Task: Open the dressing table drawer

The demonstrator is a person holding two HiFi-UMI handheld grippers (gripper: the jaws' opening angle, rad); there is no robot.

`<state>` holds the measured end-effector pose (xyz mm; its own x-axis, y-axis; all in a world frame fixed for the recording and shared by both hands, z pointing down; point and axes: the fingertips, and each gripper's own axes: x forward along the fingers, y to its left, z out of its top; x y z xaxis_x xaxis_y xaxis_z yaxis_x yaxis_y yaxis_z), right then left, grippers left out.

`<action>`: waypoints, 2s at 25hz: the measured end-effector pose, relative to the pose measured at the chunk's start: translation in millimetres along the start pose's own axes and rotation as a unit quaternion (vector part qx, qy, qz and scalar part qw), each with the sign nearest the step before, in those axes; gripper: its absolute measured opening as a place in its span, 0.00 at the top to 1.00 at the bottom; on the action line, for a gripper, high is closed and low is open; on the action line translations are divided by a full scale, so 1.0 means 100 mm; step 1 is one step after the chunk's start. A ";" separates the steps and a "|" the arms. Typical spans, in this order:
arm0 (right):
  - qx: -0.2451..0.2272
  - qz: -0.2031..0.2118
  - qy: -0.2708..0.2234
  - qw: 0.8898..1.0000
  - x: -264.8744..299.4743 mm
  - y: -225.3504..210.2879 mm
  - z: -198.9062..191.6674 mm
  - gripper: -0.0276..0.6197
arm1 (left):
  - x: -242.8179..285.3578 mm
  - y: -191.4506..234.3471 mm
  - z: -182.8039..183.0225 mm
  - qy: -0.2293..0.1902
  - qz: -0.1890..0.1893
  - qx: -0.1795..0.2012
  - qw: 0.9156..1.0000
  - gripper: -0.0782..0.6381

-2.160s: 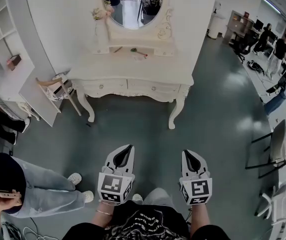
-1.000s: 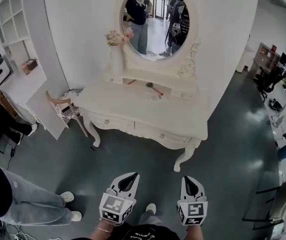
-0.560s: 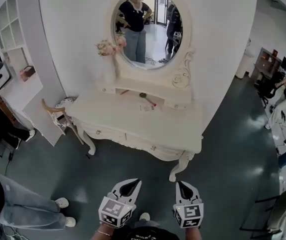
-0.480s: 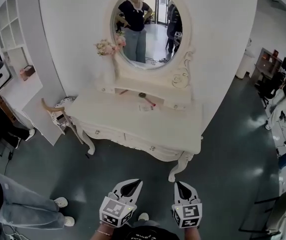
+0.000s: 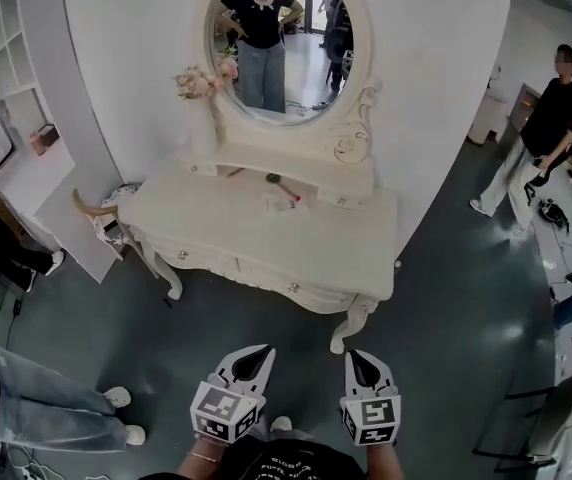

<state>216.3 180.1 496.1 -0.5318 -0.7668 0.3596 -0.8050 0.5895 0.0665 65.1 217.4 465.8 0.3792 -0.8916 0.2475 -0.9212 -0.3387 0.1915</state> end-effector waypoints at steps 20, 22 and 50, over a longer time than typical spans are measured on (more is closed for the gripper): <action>0.008 -0.018 0.001 1.000 0.79 -0.24 0.29 0.94 | 0.69 0.71 0.26 0.004 -0.009 -0.008 1.000 0.87; 0.010 -0.018 0.002 1.000 0.92 -0.24 0.32 0.94 | 0.77 0.83 0.29 0.005 -0.009 -0.009 1.000 0.87; 0.072 -0.119 0.012 0.990 2.22 -0.31 0.87 0.94 | 1.75 2.09 0.74 0.043 -0.109 0.051 0.992 0.87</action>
<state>100.2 -30.2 492.4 -0.3174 -0.8726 0.3712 -0.9369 0.3490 0.0195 -67.6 -31.8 478.7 0.5726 -0.7663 0.2915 -0.8187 -0.5533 0.1538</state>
